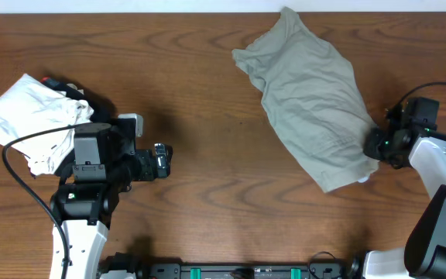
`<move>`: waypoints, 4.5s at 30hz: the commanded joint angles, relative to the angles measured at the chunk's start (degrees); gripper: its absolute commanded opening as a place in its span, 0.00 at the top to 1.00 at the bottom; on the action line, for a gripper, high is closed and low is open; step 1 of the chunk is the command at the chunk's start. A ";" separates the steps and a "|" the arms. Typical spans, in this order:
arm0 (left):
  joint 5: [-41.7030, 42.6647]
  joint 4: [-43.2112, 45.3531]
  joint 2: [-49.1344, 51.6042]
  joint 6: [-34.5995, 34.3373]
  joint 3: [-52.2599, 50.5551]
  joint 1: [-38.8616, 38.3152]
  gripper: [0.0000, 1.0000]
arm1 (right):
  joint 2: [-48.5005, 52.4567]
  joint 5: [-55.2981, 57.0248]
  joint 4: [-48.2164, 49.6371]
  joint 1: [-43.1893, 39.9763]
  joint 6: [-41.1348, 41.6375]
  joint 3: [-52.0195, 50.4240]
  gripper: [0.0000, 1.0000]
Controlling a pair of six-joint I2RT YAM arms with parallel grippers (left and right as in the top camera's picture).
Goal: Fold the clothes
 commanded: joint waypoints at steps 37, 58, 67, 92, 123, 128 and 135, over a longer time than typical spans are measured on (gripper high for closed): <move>14.27 -0.83 0.02 -4.83 0.85 -1.09 0.02 | -21.84 -12.04 12.48 44.02 45.05 -0.20 0.99; 14.27 -0.90 0.02 -4.83 0.85 -1.70 0.02 | -17.53 0.94 -28.68 52.06 42.16 -0.20 0.76; 14.32 -0.87 0.02 -5.31 0.85 -2.14 0.02 | -17.51 13.33 -31.78 49.75 43.06 -0.20 0.63; 14.53 12.00 33.51 -18.51 0.85 -19.71 0.02 | -17.53 13.77 -25.86 47.58 42.58 -0.20 0.55; 19.37 2.78 40.79 -7.02 16.98 2.58 0.49 | -17.51 14.19 -8.52 41.11 33.27 -0.20 0.52; 25.20 -2.73 40.70 -7.06 21.97 1.42 0.40 | -17.03 16.61 2.10 41.09 27.82 -0.20 0.48; 26.97 -20.70 40.65 -3.06 21.33 -4.85 0.39 | -9.60 16.59 16.68 36.81 16.55 -0.20 0.47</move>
